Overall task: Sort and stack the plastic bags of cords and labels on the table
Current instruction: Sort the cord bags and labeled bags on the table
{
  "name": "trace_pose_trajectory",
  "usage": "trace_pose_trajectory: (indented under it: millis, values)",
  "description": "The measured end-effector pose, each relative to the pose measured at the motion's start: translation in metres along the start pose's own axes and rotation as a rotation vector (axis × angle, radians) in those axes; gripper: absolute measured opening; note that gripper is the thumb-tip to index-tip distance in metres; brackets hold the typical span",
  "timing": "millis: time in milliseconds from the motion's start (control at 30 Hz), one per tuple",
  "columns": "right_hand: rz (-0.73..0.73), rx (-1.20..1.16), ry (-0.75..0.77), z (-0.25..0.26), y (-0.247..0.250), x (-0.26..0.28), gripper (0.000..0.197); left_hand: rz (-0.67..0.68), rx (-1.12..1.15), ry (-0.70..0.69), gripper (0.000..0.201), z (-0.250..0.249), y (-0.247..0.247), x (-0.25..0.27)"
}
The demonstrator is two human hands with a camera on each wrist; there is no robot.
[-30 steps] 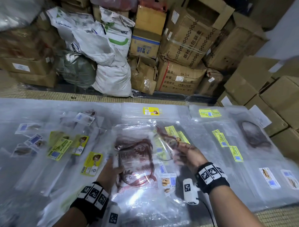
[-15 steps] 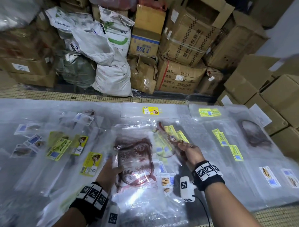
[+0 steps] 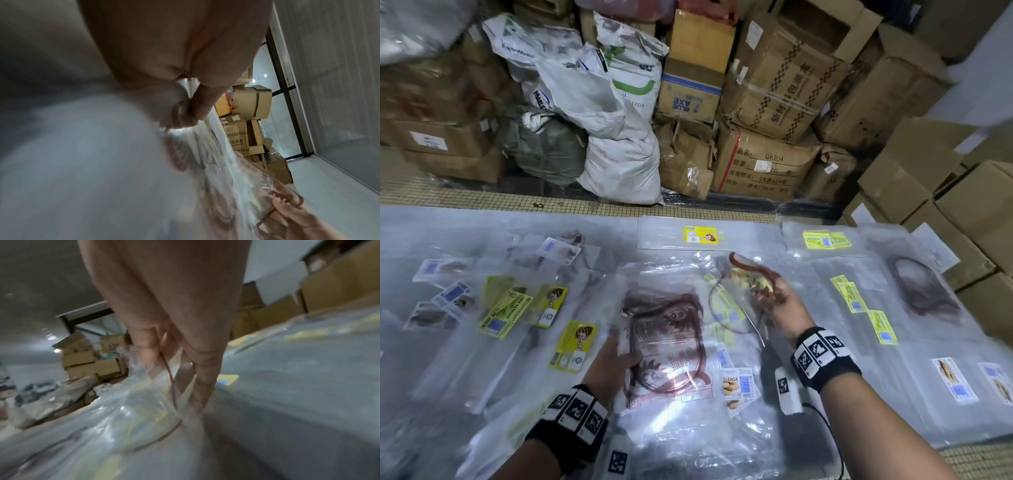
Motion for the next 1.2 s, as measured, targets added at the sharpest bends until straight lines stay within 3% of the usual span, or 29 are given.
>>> trace_pose_trajectory:
  millis: [100,233,400,467,567,700,767,867,933,1033,1067,1200]
  values:
    - [0.075,0.036,0.117,0.047,0.005,0.011,0.061,-0.015,-0.070,0.029,0.065,0.010,0.005,-0.010]
    - [0.459,-0.035,0.149,0.101,-0.005,0.042,0.078,-0.022,0.017,0.066,0.054,0.014,0.010,-0.011]
    - [0.945,-0.322,0.170,0.102,-0.036,0.062,0.088,-0.016,0.112,0.051,0.051,0.007,0.007,-0.005]
    - [1.044,-0.459,0.105,0.084,-0.048,0.051,0.091,-0.034,0.133,0.068,0.045,0.007,0.008,-0.004]
    - [0.940,-0.556,-0.107,0.050,-0.063,0.034,0.089,0.001,0.170,0.137,0.043,0.005,0.007,-0.002]
    - [0.677,-0.156,-0.250,0.011,-0.083,0.029,0.084,-0.059,0.237,0.194,0.030,0.001,0.010,0.001]
    - [0.548,-0.007,-0.278,0.000,-0.090,0.023,0.085,-0.032,0.285,0.201,0.047,0.001,0.006,0.003]
    - [0.407,0.168,-0.244,-0.013,-0.098,0.009,0.092,0.035,0.400,0.159,0.062,-0.001,0.004,0.001]
    - [0.338,0.265,-0.178,-0.016,-0.102,0.002,0.087,0.068,0.392,0.122,0.042,-0.002,0.002,0.003]
    - [0.261,0.412,-0.122,-0.014,-0.103,0.000,0.095,-0.039,0.256,0.042,0.079,0.008,0.007,-0.002]
    - [0.240,0.434,-0.111,-0.013,-0.102,0.001,0.097,-0.066,0.238,0.028,0.080,0.010,0.007,-0.003]
    - [0.187,0.507,-0.058,-0.010,-0.093,0.005,0.093,-0.052,0.160,-0.009,0.065,-0.004,0.001,0.003]
Point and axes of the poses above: each hand's wrist, its own x-axis away from the middle knuckle, its own y-axis out of the back of the hand, z = x × y, the point moved 3 cm from there along -x, towards the middle knuckle, and after that the axes turned 7 degrees about z, right-handed, at the moved point
